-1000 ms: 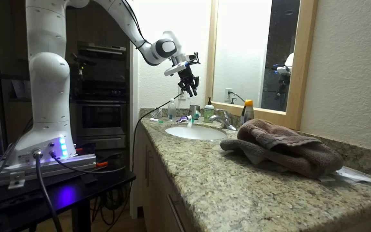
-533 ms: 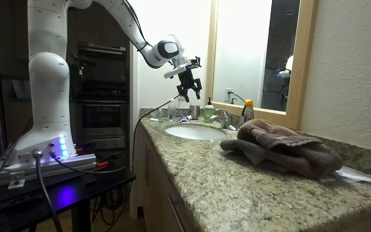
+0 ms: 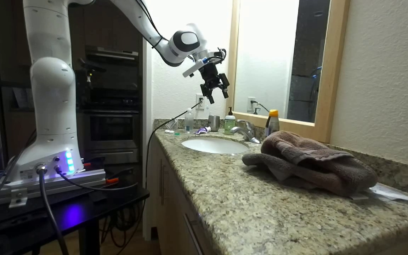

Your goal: Get the green tube then put it the sink

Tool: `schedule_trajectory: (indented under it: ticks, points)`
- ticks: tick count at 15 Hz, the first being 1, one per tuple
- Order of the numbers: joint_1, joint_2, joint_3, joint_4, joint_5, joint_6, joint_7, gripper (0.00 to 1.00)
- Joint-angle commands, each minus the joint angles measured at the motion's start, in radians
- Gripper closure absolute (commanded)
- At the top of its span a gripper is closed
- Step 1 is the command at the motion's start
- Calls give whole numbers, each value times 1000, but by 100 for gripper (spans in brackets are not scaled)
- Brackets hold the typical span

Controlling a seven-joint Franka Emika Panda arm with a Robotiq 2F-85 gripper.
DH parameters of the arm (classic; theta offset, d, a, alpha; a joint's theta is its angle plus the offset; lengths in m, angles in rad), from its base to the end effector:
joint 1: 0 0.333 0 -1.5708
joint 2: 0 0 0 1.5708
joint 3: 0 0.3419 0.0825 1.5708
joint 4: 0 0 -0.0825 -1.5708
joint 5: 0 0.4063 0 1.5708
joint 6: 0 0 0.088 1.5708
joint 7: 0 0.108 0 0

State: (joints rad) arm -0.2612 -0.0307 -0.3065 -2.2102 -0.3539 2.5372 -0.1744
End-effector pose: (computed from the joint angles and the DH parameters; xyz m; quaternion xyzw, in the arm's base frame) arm 0.4842 -0.3054 0.4409 0.9749 -0.0677 0.1197 0.1749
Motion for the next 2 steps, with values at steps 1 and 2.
schedule_trajectory:
  ticks: [1, 2]
  points:
    - [-9, -2, 9, 3, 5, -4, -4, 0]
    - [-8, -2, 10, 3, 6, -4, -4, 0]
